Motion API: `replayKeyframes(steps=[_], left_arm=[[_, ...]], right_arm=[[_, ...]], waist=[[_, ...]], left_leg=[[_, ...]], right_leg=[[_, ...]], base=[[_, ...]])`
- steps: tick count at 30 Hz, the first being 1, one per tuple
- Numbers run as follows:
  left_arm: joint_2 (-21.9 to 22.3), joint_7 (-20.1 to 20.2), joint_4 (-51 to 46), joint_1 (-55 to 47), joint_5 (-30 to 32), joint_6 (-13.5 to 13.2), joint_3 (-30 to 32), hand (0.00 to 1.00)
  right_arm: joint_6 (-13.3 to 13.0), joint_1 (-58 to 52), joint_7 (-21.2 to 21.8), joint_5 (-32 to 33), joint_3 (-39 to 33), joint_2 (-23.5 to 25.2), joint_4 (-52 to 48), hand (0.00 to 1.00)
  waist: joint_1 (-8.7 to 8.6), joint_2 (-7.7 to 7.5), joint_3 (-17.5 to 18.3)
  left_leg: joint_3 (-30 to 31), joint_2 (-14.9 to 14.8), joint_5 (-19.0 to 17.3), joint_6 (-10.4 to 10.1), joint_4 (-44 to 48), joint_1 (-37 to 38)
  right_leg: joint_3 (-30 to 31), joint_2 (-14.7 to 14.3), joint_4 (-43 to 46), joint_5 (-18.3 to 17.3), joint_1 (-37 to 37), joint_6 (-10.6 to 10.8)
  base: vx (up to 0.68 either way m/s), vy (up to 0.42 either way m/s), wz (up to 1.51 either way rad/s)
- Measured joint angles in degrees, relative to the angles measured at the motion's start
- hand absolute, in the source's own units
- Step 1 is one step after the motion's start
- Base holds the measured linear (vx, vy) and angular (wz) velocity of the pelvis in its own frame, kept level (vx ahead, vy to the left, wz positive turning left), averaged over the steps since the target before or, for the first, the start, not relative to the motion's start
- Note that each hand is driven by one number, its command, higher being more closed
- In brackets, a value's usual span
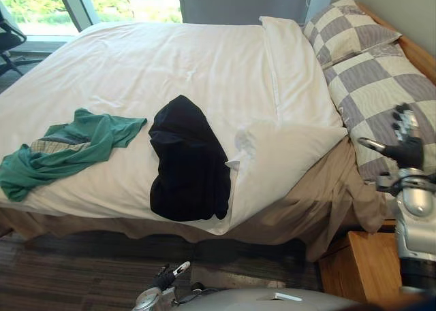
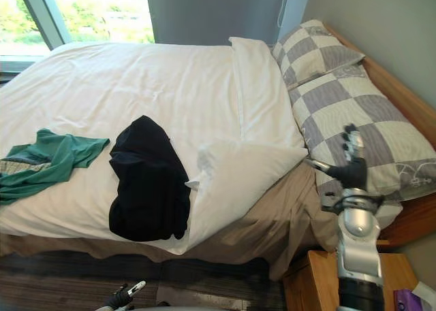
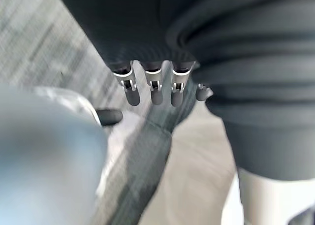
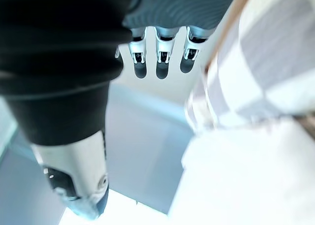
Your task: Tidy the bed and pick cloth on bed and put in laundry
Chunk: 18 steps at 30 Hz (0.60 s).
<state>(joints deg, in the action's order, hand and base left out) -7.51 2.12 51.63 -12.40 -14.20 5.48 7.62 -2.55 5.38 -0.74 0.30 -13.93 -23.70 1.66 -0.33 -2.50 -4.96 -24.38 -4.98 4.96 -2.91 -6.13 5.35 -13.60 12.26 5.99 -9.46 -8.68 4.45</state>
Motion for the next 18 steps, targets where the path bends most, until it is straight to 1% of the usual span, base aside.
replayKeyframes(steps=[1, 2, 3, 4, 6, 7, 8, 9, 10, 11, 12, 13, 14, 15, 16, 17, 18], left_arm=[[0.0, 0.0, 0.5, -0.6, 0.2, 0.0, -0.5, 0.0], [-0.1, 0.0, 0.5, -0.9, 0.2, 0.0, -0.8, 0.0], [-0.2, 0.0, 0.6, -1.7, 0.3, 0.0, -1.0, 0.0], [-0.3, 0.0, 0.7, -2.0, 0.3, -0.1, -0.9, 0.0], [-1.0, 0.0, 0.7, -1.8, 0.3, -0.1, -1.0, 0.0], [-1.6, 0.0, 0.6, -1.5, 0.4, -0.1, -1.0, 0.0], [-2.2, 0.0, 0.6, -0.6, 0.4, 0.1, -1.0, 0.0], [-2.8, 0.0, 0.1, 0.1, 0.4, 0.1, -0.9, 0.0], [-3.5, 0.0, -0.6, 0.9, 0.4, 0.1, -0.9, 0.0], [-4.7, 0.0, -1.3, 2.2, 0.4, 0.1, -0.9, 0.0], [-5.4, 0.0, -1.4, 3.1, 0.4, 0.1, -0.9, 0.0], [-6.4, 0.0, -2.1, 4.7, 0.4, 0.3, -0.9, 0.0], [-7.0, 0.0, -2.7, 5.8, 0.4, 0.4, -0.9, 0.0], [-7.5, 0.0, -3.4, 6.8, 0.4, 0.4, -0.8, 0.0], [-7.9, 0.0, -4.1, 8.3, 0.4, 0.4, -0.7, 0.0], [-8.0, 0.0, -5.0, 9.1, 0.4, 0.3, -0.4, 0.0], [-8.1, 0.0, -5.5, 9.4, 0.4, 0.3, -0.1, 0.0]], right_arm=[[0.9, 0.6, 0.4, -0.7, 1.2, 0.0, 0.8, 0.0], [1.3, 1.0, 0.5, -1.6, 2.2, 0.0, 1.1, 0.0], [2.2, 1.7, 0.6, -3.0, 4.2, -0.4, 1.9, 0.0], [2.8, 2.1, 0.6, -4.0, 6.2, -1.2, 2.4, 0.0], [4.1, 4.5, 0.6, -5.7, 10.3, -1.6, 4.6, 0.0], [4.3, 6.6, 0.6, -6.8, 12.2, -1.6, 5.9, 0.0], [4.4, 9.0, 0.6, -7.6, 13.6, -1.6, 7.0, 0.0], [4.7, 10.8, 0.5, -8.1, 14.7, -1.6, 7.7, 0.0], [4.7, 12.8, 0.4, -8.9, 15.6, -1.6, 8.3, 0.0], [4.8, 15.7, 0.3, -10.1, 17.0, -1.6, 9.2, 0.0], [4.9, 17.3, 0.2, -11.0, 17.7, -1.6, 9.7, 0.0], [4.9, 19.9, -0.5, -12.0, 18.8, -1.6, 10.8, 0.0], [5.4, 21.6, -1.1, -12.7, 19.5, -1.6, 11.6, 0.0], [5.6, 23.2, -1.8, -13.0, 20.1, -1.6, 12.3, 0.0], [5.8, 25.5, -2.6, -13.0, 20.5, -1.6, 13.1, 0.0], [6.3, 27.7, -3.6, -13.1, 21.3, -1.8, 14.0, 0.0], [6.6, 29.0, -4.1, -13.3, 21.6, -1.8, 14.3, 0.0]], waist=[[0.17, 0.44, 0.2], [0.27, 0.58, 0.3], [0.32, 0.6, 0.3], [0.82, 0.32, 0.1], [1.56, -0.69, -0.4], [1.76, -1.51, -1.0], [2.37, -2.53, -1.9], [3.18, -2.88, -2.6], [3.55, -3.87, -3.9], [4.36, -5.12, -5.9], [4.45, -5.9, -7.1], [4.5, -6.75, -9.1], [4.78, -7.1, -10.1], [5.51, -7.39, -11.2], [6.06, -7.72, -12.6], [6.41, -7.87, -13.8], [6.8, -7.8, -14.3]], left_leg=[[0.5, -0.2, 0.1, 0.0, 0.0, 0.0], [0.9, -0.2, 0.3, 0.1, 0.0, 0.0], [1.6, -0.2, 0.5, 0.2, 0.0, -0.2], [2.0, -0.2, 0.6, 0.3, 0.0, -0.5], [2.7, -0.2, 0.7, 0.3, 0.0, -1.3], [3.0, -0.2, 0.8, 0.2, 0.0, -2.1], [3.1, -0.4, 1.3, 0.6, 0.1, -3.3], [3.0, -0.8, 1.7, 0.6, 0.4, -4.3], [3.0, -1.1, 2.0, 0.7, 0.4, -5.0], [3.4, -1.5, 2.6, 0.8, 0.5, -6.2], [3.9, -1.9, 3.0, 0.8, 0.5, -7.0], [4.8, -2.5, 3.4, 0.9, 0.5, -8.1], [5.2, -3.0, 3.5, 1.0, 0.5, -8.9], [5.6, -3.5, 3.6, 1.0, 0.8, -9.8], [6.1, -3.8, 2.8, 1.3, 2.6, -11.5], [6.3, -4.0, 1.9, 1.0, 3.9, -12.8], [6.5, -4.1, 1.6, 1.1, 4.7, -13.7]], right_leg=[[-0.2, -0.2, 0.0, -0.2, -0.2, 0.0], [-0.6, -0.2, 0.0, -0.3, -0.3, 0.0], [-1.3, -0.3, 0.0, -0.3, -0.5, 0.1], [-1.5, -0.3, 0.0, -0.3, -0.5, 0.1], [-1.9, -0.4, 0.0, -0.3, -0.1, 0.0], [-2.1, -0.4, 0.0, -0.3, 0.4, 0.0], [-2.0, -0.6, 0.1, -0.1, 1.7, -0.3], [-1.7, -1.1, 0.1, 0.5, 2.6, -1.1], [-1.7, -1.5, -0.1, 1.0, 3.1, -1.4], [-1.5, -2.1, -0.1, 1.6, 3.8, -2.0], [-1.3, -2.5, -0.1, 2.3, 4.4, -2.3], [-1.2, -3.3, -0.1, 3.4, 4.9, -3.0], [-1.0, -3.9, 0.0, 4.4, 5.5, -3.1], [-0.5, -4.4, 0.2, 5.3, 6.2, -3.2], [0.2, -4.5, 0.5, 5.8, 7.0, -2.8], [0.4, -4.4, 0.9, 6.0, 7.7, -2.9], [0.4, -4.4, 1.2, 6.1, 8.4, -2.9]], base=[[-0.05, -0.054, 0.15], [-0.04, -0.053, 0.19], [-0.02, -0.035, 0.21], [-0.01, -0.018, 0.23], [-0.01, 0.001, 0.17], [-0.01, 0.007, 0.14], [-0.01, 0.007, 0.05], [0.0, 0.0, 0.0], [0.0, 0.0, 0.0], [0.0, -0.003, 0.11], [-0.03, -0.002, 0.31], [-0.04, 0.012, 0.34], [-0.04, 0.032, 0.31], [-0.02, 0.059, 0.22], [-0.02, 0.083, 0.19], [-0.02, 0.077, 0.18], [-0.02, 0.09, 0.09]])
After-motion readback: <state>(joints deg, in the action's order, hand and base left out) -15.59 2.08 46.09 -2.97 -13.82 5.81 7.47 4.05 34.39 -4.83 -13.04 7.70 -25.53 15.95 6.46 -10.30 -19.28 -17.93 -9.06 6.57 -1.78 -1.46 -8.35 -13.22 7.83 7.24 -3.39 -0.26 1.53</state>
